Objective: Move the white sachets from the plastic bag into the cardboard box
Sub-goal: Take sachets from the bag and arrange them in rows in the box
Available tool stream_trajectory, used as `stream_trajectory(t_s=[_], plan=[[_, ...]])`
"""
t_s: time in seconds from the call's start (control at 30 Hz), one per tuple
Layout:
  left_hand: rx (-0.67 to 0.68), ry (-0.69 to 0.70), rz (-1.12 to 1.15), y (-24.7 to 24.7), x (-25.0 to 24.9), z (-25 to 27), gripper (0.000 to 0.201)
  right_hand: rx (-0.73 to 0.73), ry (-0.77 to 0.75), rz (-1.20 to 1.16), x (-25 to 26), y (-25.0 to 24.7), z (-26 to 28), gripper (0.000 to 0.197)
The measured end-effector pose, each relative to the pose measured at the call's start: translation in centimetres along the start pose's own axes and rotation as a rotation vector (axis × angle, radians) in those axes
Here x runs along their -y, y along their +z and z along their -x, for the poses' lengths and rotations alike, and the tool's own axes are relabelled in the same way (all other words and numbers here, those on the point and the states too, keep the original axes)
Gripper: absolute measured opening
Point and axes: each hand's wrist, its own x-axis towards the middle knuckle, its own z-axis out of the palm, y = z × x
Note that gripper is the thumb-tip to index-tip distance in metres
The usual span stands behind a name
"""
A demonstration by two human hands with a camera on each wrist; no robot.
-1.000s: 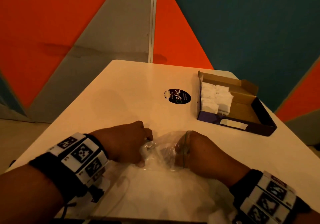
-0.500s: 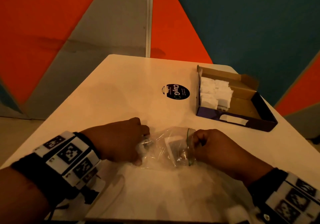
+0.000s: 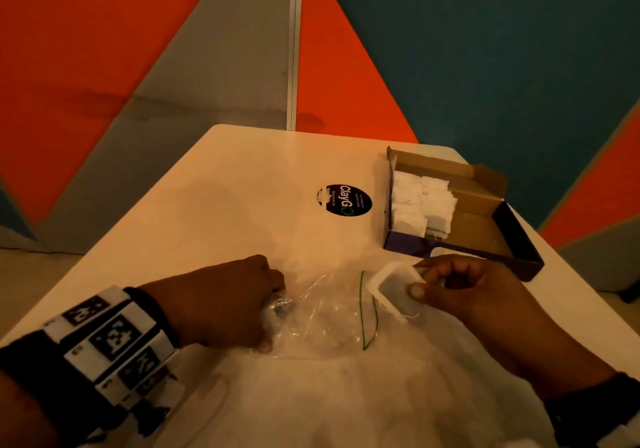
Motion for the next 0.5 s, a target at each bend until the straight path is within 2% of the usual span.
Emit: stream_trajectory(t_s=[0.13,0.23,0.3,0.4,0.5], plan=[[0.047,-0.009,0.033,-0.8,0.3,0.5,0.063,-0.145,-0.100,-0.078,0.9,-1.6,0.5,0.020],[0.086,-0.024,0.179,-2.4,0.2,1.1,0.077,-0.170,-0.192,-0.100,1.9,-2.0,0.9,0.024],[-0.040,-0.034,0.249,-3.6,-0.2,1.3,0.084,-0.154,-0.236,-0.097,2.6,-2.0,0.8,0.020],[-0.317,0.005,0.490,-4.9,-2.5,1.6,0.063,-0.138,-0.270,-0.105,3.3,-1.4,0.7,0.014],[-0.434,0.070,0.835,-4.7,-5.9,1.0,0.052,-0.122,-0.297,-0.175,3.7,-0.2,0.8,0.010]])
